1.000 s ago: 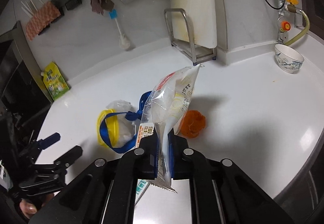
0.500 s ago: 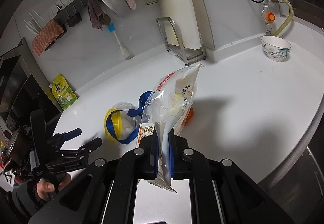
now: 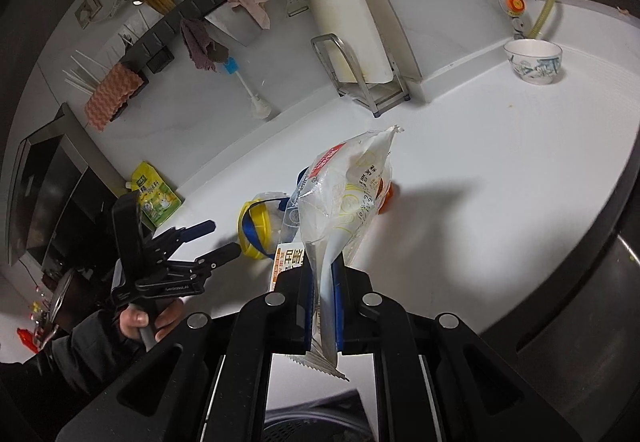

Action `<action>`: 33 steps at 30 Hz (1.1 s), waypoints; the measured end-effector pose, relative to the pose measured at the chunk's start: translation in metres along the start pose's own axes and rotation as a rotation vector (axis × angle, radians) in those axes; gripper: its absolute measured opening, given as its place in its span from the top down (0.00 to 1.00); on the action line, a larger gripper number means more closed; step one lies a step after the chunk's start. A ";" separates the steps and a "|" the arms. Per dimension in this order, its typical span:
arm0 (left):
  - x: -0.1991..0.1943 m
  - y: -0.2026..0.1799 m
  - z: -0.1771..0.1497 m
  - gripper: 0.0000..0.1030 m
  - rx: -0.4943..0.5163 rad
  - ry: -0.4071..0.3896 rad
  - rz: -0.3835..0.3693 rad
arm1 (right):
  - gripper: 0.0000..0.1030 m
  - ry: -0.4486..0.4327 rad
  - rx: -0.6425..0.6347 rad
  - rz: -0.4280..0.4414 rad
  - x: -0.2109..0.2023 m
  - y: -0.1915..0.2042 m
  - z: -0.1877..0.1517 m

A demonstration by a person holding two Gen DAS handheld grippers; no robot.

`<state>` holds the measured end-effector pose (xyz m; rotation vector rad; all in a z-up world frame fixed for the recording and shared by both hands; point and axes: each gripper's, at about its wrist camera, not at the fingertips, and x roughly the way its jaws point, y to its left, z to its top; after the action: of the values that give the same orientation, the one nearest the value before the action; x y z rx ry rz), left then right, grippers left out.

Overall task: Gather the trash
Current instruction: 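Grasp the bread wrapper with the right gripper and lift it, then grasp the yellow container lid with the left gripper and lift it while the right gripper holds the wrapper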

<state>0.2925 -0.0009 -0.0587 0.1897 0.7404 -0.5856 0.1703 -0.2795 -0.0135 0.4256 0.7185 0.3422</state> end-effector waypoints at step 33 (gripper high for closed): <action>0.025 -0.023 0.007 0.31 0.221 0.074 -0.058 | 0.92 0.027 0.055 0.081 -0.009 0.010 -0.021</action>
<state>0.2981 -0.0332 -0.0701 0.3968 0.7539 -0.7193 0.1482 -0.2696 -0.0181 0.5042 0.7398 0.4060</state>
